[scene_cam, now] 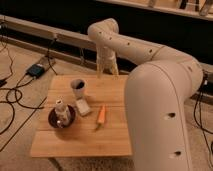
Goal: Move the arm in a circular motion
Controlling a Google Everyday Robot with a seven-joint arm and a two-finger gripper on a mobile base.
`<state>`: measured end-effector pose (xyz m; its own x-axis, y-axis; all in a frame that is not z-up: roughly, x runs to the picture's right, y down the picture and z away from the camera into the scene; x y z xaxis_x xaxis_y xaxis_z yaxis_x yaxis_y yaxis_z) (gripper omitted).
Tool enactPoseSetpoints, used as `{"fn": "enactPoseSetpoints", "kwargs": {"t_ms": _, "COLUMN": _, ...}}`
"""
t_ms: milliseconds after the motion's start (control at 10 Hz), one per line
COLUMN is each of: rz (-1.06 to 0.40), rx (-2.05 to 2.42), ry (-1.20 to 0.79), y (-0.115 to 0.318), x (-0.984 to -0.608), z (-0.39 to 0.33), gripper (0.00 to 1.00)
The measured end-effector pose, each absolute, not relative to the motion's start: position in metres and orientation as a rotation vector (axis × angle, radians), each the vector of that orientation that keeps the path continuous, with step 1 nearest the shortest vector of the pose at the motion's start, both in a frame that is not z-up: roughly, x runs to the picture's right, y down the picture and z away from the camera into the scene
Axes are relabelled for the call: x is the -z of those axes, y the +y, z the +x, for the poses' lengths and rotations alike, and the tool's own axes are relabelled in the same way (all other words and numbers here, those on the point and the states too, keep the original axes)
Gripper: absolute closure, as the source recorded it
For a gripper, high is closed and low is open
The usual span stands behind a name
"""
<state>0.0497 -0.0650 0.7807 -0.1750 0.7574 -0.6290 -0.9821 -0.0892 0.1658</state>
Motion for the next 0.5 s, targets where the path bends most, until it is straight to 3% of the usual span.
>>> {"fn": "enactPoseSetpoints", "kwargs": {"t_ms": 500, "rz": -0.418, "rx": -1.832, "ry": 0.717, "y": -0.042, "x": -0.757, "z": 0.146, "gripper": 0.35}}
